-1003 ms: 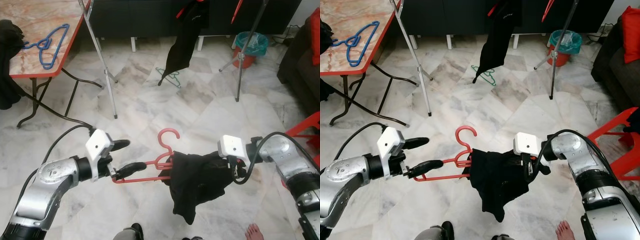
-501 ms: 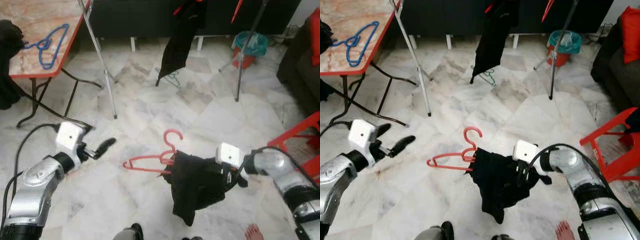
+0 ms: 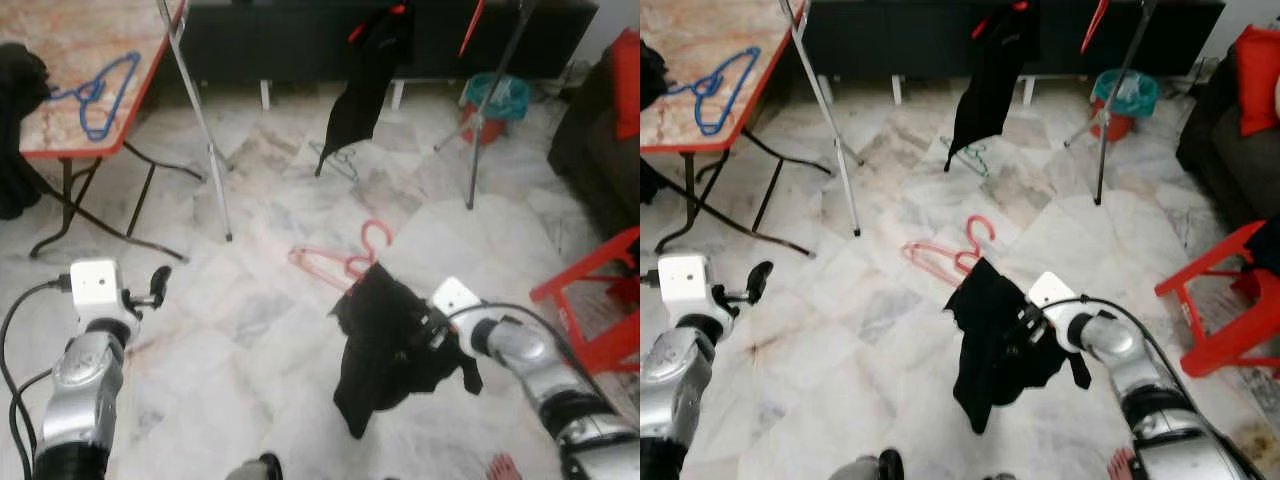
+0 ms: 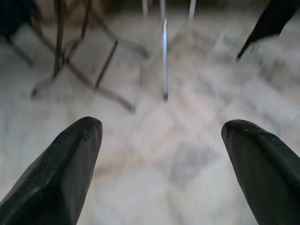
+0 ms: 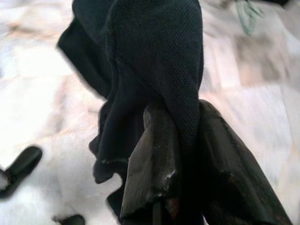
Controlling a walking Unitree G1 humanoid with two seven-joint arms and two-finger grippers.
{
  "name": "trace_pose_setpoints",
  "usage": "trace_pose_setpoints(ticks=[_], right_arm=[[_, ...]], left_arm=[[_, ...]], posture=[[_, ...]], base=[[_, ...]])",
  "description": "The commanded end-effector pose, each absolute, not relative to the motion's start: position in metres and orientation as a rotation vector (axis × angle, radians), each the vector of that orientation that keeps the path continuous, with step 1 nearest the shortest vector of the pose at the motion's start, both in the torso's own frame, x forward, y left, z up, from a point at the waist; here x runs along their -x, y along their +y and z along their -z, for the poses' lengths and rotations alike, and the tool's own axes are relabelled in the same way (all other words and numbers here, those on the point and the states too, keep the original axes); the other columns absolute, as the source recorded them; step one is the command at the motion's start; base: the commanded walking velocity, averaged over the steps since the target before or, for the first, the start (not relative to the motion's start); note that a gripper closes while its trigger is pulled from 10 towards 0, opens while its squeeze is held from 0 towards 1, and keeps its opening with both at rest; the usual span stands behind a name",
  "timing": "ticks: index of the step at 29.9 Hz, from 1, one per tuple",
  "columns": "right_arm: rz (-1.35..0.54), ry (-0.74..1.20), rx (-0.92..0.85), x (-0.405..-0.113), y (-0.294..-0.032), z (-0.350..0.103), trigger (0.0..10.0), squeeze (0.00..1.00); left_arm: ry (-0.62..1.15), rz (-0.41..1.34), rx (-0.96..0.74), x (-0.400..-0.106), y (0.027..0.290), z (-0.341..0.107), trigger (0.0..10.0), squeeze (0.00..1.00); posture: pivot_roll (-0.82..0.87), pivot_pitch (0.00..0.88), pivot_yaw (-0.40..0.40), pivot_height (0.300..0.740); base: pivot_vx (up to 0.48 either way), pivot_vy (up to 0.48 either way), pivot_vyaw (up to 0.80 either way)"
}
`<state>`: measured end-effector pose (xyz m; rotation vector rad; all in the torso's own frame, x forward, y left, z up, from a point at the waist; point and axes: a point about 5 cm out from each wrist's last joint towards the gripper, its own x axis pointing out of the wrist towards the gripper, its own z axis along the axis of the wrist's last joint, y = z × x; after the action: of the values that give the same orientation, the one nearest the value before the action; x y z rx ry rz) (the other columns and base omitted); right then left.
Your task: Hang hanger
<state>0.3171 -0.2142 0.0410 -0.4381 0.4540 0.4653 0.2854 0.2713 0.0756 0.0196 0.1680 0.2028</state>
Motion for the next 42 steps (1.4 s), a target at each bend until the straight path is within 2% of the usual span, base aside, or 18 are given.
trace_pose_setpoints(ticks=[1,3,8,12,15,24,29,31,42], right_arm=[[-0.341,0.481,0.414,-0.313,-0.22,-0.033,0.0,0.0],[-0.186,0.548,0.412,-0.307,-0.227,-0.021,0.0,0.0],[-0.07,0.62,0.415,-0.294,-0.225,-0.003,0.0,0.0],[0.096,0.658,0.281,-0.284,-0.224,0.009,0.0,0.0],[0.2,0.69,0.321,-0.275,-0.222,0.017,0.0,0.0],[0.435,0.802,0.159,-0.249,-0.215,0.039,0.0,0.0],[0.545,0.824,0.103,-0.24,-0.219,0.043,0.0,0.0],[0.654,0.825,0.042,-0.235,-0.225,0.044,0.0,0.0],[0.71,0.767,0.052,-0.242,-0.229,0.036,0.0,0.0]], left_arm=[[0.24,-0.234,-0.03,-0.274,0.273,-0.054,10.0,0.0],[0.316,-0.22,-0.024,-0.264,0.267,-0.033,10.0,0.0],[0.402,-0.204,0.019,-0.251,0.257,-0.007,10.0,0.0],[0.464,-0.181,-0.009,-0.24,0.252,0.009,10.0,0.0],[0.515,-0.169,0.01,-0.23,0.25,0.022,10.0,0.0],[0.499,-0.124,0.004,-0.23,0.249,0.022,10.0,0.0],[0.494,-0.115,-0.007,-0.232,0.25,0.022,10.0,0.0],[0.48,-0.099,-0.015,-0.234,0.25,0.019,10.0,0.0],[0.464,-0.075,-0.027,-0.238,0.249,0.017,10.0,0.0]], posture=[[0.01,0.084,-0.01,0.74],[0.01,0.082,-0.014,0.74],[0.02,0.104,-0.021,0.74],[0.02,0.117,-0.014,0.74],[0.01,0.132,-0.002,0.74],[0.02,0.152,0.023,0.74],[0.02,0.155,0.031,0.74],[0.02,0.157,0.036,0.74],[0.02,0.157,0.04,0.74]], base=[[0.0,0.0,0.0],[0.0,0.0,0.0],[0.0,0.0,0.0],[0.0,0.0,0.0],[0.0,0.0,0.0],[0.0,0.0,0.0],[0.0,0.0,0.0],[0.0,0.0,0.0],[0.0,0.0,0.0]])
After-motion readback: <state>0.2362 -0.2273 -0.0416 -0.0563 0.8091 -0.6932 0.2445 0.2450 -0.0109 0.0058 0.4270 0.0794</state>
